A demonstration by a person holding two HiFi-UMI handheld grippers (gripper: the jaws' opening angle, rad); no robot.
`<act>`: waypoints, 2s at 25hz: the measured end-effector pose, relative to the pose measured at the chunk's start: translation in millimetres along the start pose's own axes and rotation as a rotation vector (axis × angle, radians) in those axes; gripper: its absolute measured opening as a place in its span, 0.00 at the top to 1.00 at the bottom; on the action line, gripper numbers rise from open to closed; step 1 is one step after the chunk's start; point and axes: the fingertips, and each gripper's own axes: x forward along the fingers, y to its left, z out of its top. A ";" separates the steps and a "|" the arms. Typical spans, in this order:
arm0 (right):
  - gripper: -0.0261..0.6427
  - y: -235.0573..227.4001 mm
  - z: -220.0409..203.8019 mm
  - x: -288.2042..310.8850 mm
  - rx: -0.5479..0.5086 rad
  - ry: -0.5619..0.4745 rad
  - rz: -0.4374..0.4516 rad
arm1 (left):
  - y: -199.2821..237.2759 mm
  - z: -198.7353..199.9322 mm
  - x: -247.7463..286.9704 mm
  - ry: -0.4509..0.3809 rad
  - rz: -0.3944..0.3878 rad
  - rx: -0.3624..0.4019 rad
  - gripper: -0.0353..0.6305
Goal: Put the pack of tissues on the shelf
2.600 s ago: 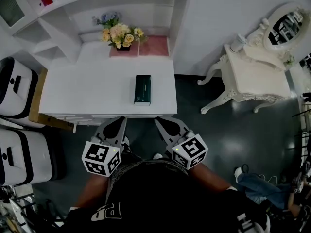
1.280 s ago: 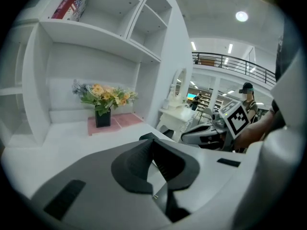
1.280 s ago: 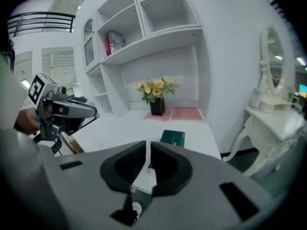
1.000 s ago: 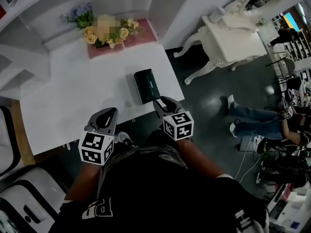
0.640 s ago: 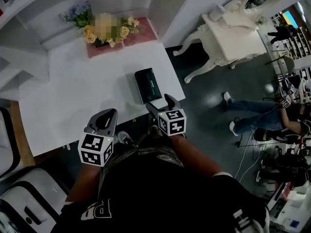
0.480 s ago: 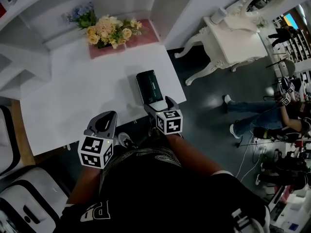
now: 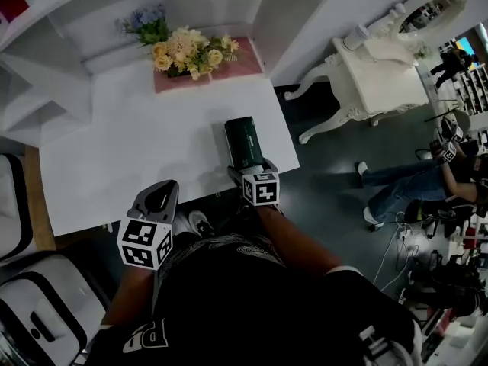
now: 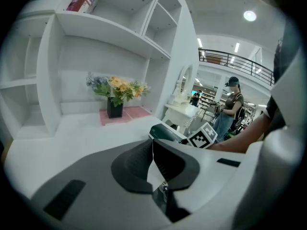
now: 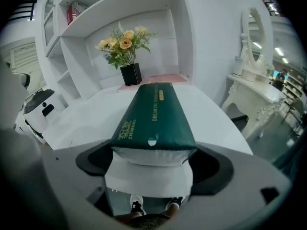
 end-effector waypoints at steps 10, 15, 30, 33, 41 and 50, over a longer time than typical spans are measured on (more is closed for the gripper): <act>0.27 -7.9 5.2 3.2 -0.050 -0.046 0.021 | -4.6 2.9 -1.6 -0.007 0.025 -0.004 0.92; 0.27 -13.5 23.4 -13.8 -0.080 -0.082 0.051 | -10.0 14.4 10.2 -0.024 0.028 -0.001 0.92; 0.30 -34.1 79.6 -59.1 -0.155 -0.086 0.195 | -41.8 65.0 45.0 -0.127 0.050 -0.022 0.92; 0.30 -34.9 85.8 -63.8 -0.168 -0.086 0.218 | -43.4 70.7 50.2 -0.133 0.058 -0.024 0.92; 0.31 -30.6 120.8 -95.6 -0.168 -0.162 0.287 | -48.7 92.2 57.3 -0.157 0.076 -0.028 0.92; 0.31 -24.8 186.5 -141.6 -0.187 -0.337 0.321 | -39.8 123.4 48.6 -0.206 0.116 0.004 0.92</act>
